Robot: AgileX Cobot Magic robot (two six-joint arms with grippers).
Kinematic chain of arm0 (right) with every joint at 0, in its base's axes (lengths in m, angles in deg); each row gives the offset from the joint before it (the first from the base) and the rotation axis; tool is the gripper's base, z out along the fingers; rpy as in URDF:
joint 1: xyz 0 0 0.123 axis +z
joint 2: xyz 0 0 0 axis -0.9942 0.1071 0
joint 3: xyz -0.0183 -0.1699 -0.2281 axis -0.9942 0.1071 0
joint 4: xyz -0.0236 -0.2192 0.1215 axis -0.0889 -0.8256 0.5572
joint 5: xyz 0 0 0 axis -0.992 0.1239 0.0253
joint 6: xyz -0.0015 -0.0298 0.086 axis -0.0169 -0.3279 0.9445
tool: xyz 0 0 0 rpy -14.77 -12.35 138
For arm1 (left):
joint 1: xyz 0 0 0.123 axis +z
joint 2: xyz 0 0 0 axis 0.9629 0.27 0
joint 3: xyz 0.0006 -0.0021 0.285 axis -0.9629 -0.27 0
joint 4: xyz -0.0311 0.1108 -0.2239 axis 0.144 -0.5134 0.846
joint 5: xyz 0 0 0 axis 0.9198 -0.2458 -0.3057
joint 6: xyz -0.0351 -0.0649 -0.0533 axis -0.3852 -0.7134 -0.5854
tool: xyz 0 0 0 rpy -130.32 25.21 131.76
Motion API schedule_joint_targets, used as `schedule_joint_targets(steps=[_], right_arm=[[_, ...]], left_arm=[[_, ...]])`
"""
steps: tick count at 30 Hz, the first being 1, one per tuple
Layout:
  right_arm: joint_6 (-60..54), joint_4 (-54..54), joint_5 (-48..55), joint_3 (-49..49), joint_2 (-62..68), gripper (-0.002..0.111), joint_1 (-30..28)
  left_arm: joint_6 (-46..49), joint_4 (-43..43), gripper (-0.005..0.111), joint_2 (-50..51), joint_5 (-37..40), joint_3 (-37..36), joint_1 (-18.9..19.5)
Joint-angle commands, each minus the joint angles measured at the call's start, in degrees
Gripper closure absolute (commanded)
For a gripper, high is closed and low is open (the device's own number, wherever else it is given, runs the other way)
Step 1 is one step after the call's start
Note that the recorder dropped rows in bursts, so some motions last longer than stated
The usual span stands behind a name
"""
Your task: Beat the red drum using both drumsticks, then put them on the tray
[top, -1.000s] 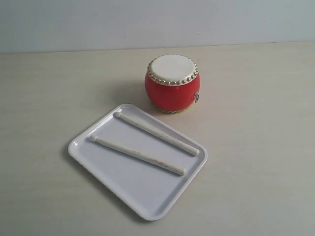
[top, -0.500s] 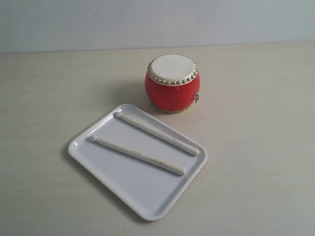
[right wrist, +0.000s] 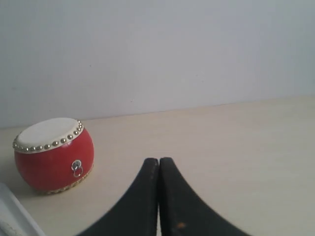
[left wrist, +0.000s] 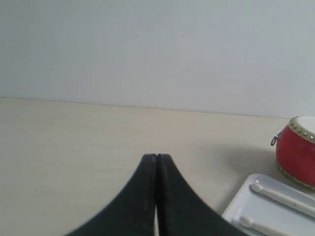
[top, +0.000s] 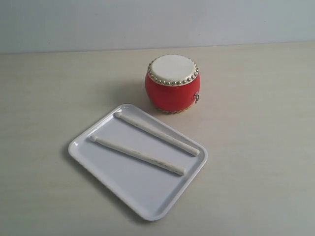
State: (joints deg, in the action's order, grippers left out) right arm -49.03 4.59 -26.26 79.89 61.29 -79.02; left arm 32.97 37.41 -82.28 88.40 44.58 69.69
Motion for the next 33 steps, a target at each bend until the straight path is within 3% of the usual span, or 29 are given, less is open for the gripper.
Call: schedule_joint_targets(steps=[1,33], right_arm=[[-0.4,-0.7,1.5,0.3,-0.3,0.108,0.1],[0.0,0.0,1.4,0.3,-0.3,0.108,0.1]], left_arm=[[-0.3,-0.1,0.107,-0.4,-0.5,0.0,0.0],[-0.3,-0.1,0.107,-0.4,-0.5,0.0,0.0]])
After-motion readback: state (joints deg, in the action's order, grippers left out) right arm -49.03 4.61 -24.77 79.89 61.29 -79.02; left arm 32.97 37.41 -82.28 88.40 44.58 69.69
